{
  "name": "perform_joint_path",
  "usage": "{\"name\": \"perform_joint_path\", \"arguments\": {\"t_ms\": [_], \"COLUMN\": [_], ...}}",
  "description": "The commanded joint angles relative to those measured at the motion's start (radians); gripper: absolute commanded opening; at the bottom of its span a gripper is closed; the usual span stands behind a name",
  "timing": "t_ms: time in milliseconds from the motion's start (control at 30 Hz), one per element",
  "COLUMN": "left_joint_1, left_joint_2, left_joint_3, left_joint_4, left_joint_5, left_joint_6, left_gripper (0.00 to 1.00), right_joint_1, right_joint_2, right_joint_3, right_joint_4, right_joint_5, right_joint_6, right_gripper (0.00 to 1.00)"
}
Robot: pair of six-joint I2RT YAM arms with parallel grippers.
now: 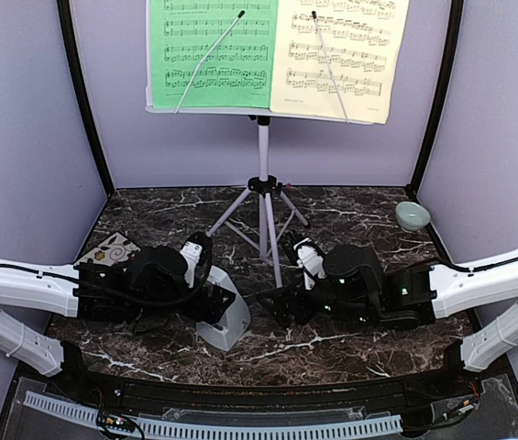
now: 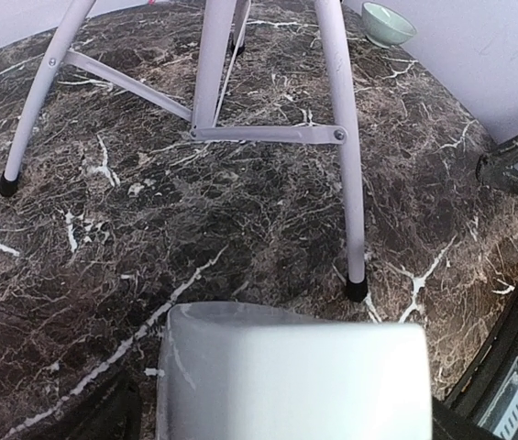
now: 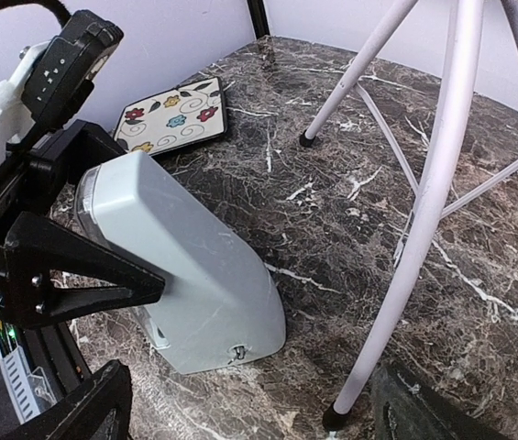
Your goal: Set up the instrument practice props
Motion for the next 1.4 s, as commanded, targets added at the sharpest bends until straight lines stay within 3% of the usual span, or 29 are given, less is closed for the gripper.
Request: {"name": "perform_joint_path", "arguments": {"t_ms": [0,200,400,700,967,1367], "left_joint_1": [-0.004,-0.004,-0.003,-0.002,-0.002,-0.002], "left_joint_2": [0.023,0.030,-0.017,-0.090,-0.178,-0.221], "left_joint_3": [0.039,0.044,0.072,0.068,0.046,0.040], "left_joint_4": [0.023,-0.004,0.033,0.065,0.116,0.171], "left_joint_5": [-0.056,-0.109,-0.153,-0.169,-0.132,-0.211], "left_joint_6": [-0.042,-0.085,-0.113,-0.119,-0.090,-0.116], "left_gripper": [0.84,0.67,0.41,0.18,0.12,0.07], "right_joint_1": [-0.004,-0.005,-0.005,-0.004,-0.004,-0.002], "right_joint_2": [0.014,0.025,0.059,0.140,0.137,0.187], "right_joint_3": [-0.017,-0.014,-0.026,0.003,-0.003,0.073], "right_joint_4": [0.067,0.059,0.103,0.143,0.167,0.218], "right_joint_5": [-0.011,-0.007,-0.018,-0.074,-0.107,-0.093], "right_joint_6": [0.022,0.031,0.015,-0.019,-0.123,-0.074], "right_gripper": [0.90,0.87,0.79,0.50,0.40,0.42]}}
